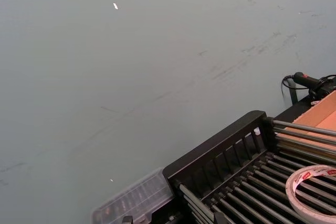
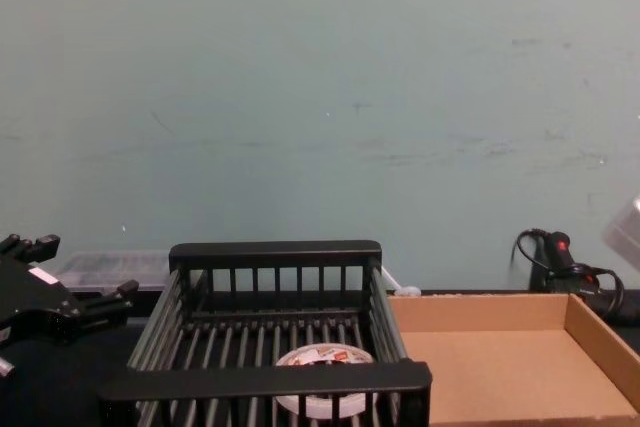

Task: Pick up the white tape and place it into the black box , Pick up the silver tape and place it into the brown box.

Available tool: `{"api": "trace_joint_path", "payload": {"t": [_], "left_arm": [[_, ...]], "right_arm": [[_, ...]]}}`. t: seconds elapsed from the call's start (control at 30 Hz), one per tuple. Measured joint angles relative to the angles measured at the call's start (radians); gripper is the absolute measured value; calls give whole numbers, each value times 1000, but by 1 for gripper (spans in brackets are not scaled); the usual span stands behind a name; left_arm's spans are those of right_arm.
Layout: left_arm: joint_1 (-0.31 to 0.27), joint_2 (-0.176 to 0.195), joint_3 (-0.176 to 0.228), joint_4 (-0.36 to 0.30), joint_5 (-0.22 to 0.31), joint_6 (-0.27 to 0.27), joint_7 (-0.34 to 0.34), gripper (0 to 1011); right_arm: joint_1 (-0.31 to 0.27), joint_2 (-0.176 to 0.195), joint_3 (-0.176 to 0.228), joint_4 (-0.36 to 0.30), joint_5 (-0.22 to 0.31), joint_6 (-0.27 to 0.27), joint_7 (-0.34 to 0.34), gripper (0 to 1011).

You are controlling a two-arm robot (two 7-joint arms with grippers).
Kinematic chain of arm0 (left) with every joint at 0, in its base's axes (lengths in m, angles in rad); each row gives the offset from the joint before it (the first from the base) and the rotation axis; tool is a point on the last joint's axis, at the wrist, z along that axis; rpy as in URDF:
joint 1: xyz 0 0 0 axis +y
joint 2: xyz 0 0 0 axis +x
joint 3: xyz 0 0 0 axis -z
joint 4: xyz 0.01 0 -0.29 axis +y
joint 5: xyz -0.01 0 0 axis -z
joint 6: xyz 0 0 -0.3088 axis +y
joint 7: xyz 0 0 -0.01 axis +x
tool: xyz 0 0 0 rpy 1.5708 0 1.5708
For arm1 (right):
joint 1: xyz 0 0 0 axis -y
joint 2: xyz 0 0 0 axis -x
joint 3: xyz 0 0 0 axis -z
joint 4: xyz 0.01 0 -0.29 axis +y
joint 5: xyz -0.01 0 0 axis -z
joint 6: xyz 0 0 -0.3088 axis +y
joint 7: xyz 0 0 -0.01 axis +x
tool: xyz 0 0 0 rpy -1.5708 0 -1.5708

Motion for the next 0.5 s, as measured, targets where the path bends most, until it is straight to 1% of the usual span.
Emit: {"api": "trace_joint_path", "payload": {"t": [0.5], "left_arm": [[0,0,0,0,0,0,0,1001]], "right_arm": [[7,-12,-8,21,-10,2,-1,1002]]}}
